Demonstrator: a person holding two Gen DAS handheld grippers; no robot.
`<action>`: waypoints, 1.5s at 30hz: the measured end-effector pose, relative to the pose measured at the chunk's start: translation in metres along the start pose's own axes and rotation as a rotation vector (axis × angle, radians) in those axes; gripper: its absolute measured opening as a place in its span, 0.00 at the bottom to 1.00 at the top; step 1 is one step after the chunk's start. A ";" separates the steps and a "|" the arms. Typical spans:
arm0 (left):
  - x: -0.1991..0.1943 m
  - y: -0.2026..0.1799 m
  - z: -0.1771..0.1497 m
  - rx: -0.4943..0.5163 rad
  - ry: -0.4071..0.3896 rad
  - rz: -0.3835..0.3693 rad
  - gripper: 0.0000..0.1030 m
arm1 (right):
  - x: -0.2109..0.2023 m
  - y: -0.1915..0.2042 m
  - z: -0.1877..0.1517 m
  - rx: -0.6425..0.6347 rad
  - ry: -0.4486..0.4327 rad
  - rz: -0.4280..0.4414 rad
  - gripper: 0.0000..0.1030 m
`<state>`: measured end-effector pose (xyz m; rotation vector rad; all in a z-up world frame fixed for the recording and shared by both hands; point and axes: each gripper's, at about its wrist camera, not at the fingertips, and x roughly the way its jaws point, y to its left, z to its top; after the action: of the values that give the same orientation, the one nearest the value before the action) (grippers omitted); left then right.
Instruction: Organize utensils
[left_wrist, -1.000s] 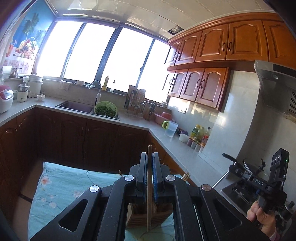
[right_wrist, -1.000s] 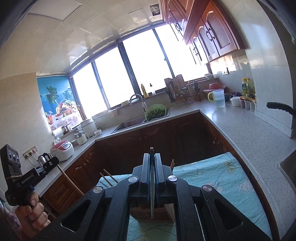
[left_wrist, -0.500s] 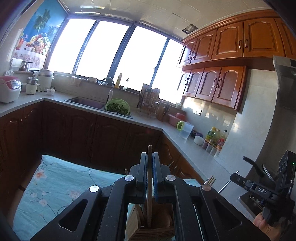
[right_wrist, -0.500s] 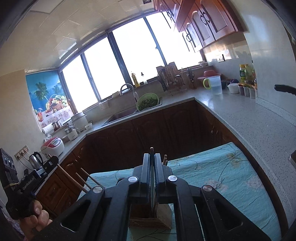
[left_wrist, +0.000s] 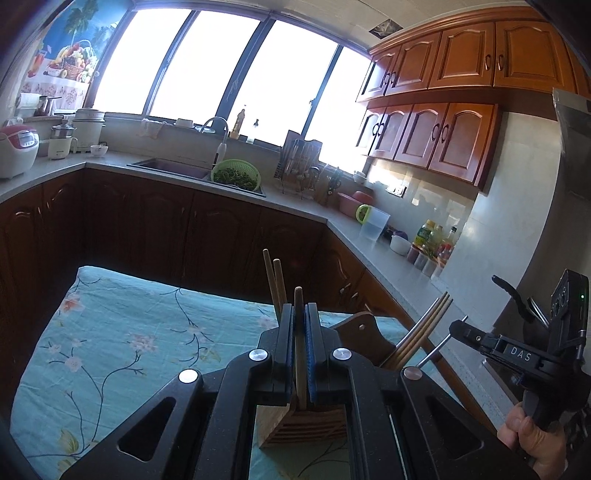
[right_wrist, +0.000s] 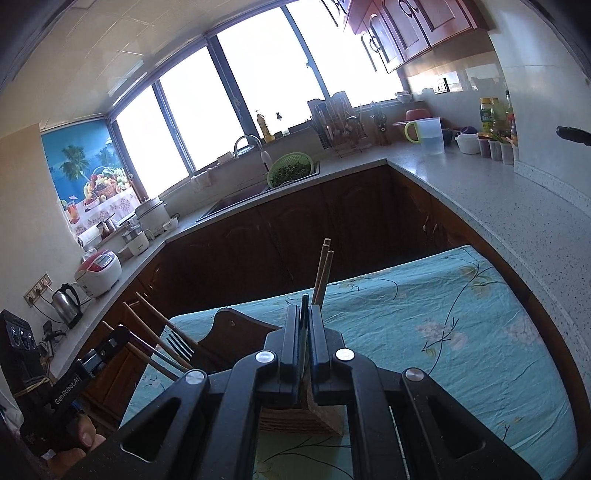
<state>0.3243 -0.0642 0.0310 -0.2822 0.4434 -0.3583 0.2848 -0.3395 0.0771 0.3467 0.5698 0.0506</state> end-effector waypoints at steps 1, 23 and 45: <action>-0.002 0.001 0.002 0.002 0.000 0.000 0.04 | 0.000 0.000 0.001 -0.001 0.000 -0.001 0.04; -0.099 0.003 -0.042 0.040 -0.095 0.164 0.81 | -0.068 -0.021 -0.022 0.107 -0.143 0.056 0.87; -0.237 -0.090 -0.190 0.327 -0.113 0.362 0.99 | -0.179 0.023 -0.169 -0.076 -0.128 -0.022 0.96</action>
<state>0.0119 -0.0864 -0.0163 0.0972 0.3100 -0.0564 0.0440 -0.2909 0.0454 0.2676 0.4439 0.0285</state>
